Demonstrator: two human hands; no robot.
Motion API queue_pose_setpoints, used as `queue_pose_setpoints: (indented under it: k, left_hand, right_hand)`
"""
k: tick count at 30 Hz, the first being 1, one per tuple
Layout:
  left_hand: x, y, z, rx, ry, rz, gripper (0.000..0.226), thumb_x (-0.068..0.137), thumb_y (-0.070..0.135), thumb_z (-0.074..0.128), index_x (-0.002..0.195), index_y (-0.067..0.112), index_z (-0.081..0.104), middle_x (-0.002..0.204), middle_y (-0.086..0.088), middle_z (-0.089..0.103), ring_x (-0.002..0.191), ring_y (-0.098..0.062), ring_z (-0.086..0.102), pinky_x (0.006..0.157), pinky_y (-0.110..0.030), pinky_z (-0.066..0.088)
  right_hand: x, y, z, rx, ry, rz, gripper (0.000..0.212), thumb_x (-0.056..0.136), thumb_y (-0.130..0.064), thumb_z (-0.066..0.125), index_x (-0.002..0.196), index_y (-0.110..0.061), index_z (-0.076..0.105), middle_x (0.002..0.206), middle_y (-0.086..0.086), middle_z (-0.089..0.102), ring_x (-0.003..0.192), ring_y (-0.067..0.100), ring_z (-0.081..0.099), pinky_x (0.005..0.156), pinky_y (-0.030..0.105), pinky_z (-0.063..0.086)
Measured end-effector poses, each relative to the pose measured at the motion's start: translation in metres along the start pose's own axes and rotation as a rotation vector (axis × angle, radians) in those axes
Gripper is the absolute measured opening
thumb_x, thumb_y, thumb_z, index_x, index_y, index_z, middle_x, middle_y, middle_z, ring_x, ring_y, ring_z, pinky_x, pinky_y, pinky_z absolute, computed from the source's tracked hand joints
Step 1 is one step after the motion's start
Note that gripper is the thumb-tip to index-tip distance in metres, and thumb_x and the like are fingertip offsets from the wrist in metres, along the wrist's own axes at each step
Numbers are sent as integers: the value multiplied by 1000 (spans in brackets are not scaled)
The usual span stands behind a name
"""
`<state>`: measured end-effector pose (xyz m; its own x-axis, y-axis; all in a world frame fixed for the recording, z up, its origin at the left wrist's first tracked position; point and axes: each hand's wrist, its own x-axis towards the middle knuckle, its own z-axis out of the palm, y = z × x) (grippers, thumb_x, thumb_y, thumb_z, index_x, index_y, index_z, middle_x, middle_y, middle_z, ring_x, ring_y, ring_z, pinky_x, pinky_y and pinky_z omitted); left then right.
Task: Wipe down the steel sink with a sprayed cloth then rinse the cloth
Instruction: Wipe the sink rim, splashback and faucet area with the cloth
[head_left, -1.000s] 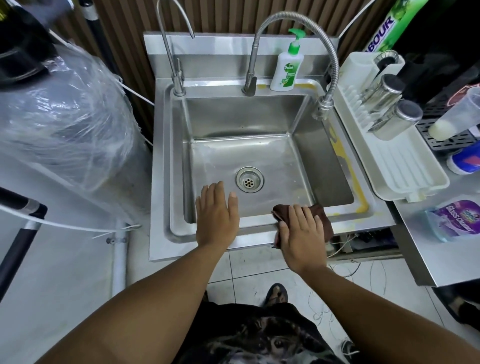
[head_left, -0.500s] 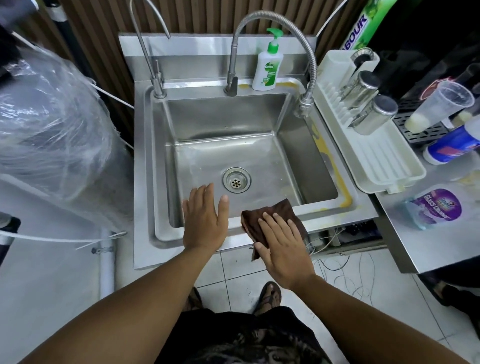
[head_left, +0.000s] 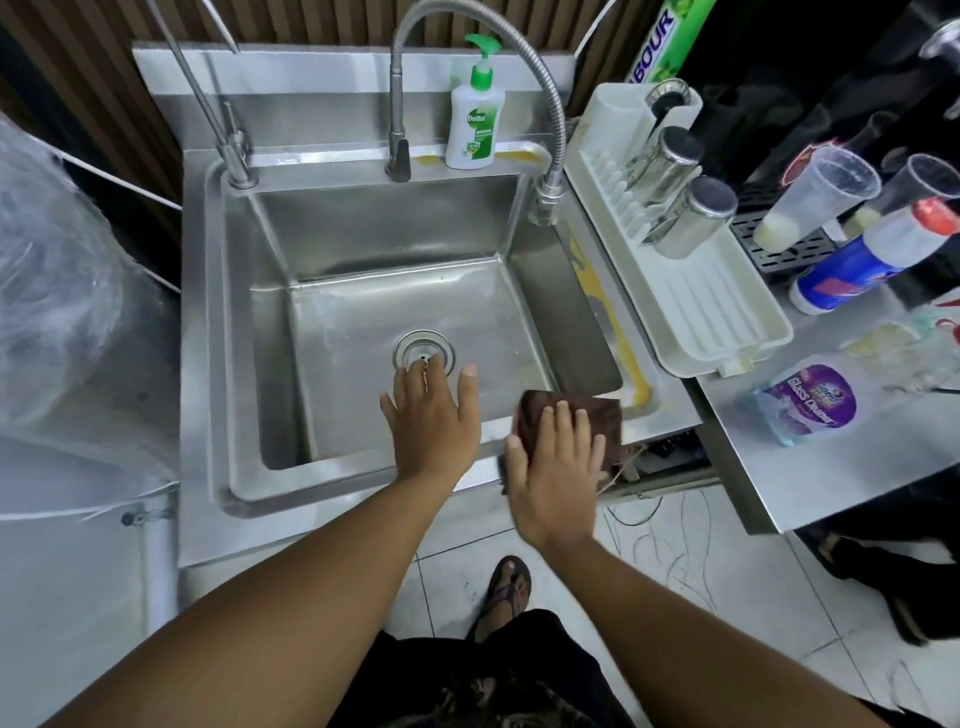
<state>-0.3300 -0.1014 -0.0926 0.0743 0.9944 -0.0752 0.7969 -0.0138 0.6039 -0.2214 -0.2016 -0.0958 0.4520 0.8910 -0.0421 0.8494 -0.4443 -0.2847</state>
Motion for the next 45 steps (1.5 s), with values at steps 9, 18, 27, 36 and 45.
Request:
queue_pose_setpoints:
  k: [9, 18, 27, 36, 45]
  left_hand:
    - [-8, 9, 19, 130, -73, 71, 81, 95, 63, 2, 150, 14, 36, 157, -9, 34, 148, -30, 21, 120, -58, 14]
    - [-7, 12, 17, 136, -90, 49, 84, 93, 66, -1, 154, 17, 31, 160, -7, 30, 150, -28, 17, 122, -56, 10]
    - [-7, 12, 18, 137, -98, 62, 84, 94, 66, 1, 153, 15, 31, 160, -8, 32, 149, -28, 18, 122, -56, 11]
    - [-7, 11, 18, 137, -91, 66, 83, 95, 65, 0, 151, 15, 34, 157, -8, 35, 148, -28, 21, 121, -56, 14]
    - [-6, 11, 19, 145, -89, 66, 83, 95, 63, 1, 150, 13, 37, 155, -9, 39, 146, -30, 25, 119, -57, 17]
  right_hand:
    - [26, 99, -28, -68, -33, -58, 80, 99, -67, 9, 153, -14, 35, 164, 5, 29, 154, 23, 12, 125, 46, 8]
    - [41, 62, -23, -22, -8, 291, 96, 92, -70, 6, 157, -2, 23, 166, 18, 13, 154, 33, 2, 124, 51, 3]
    - [26, 54, -26, -132, -98, 17, 90, 94, -71, 9, 158, -9, 23, 166, 9, 20, 154, 24, 12, 125, 42, 7]
    - [52, 47, -25, -130, -148, 264, 86, 100, -65, 14, 159, -2, 10, 168, 16, 6, 155, 30, -1, 124, 48, -1]
    - [41, 56, -21, -141, -95, 204, 82, 101, -61, 19, 157, -1, 18, 166, 17, 16, 154, 31, 9, 123, 48, 8]
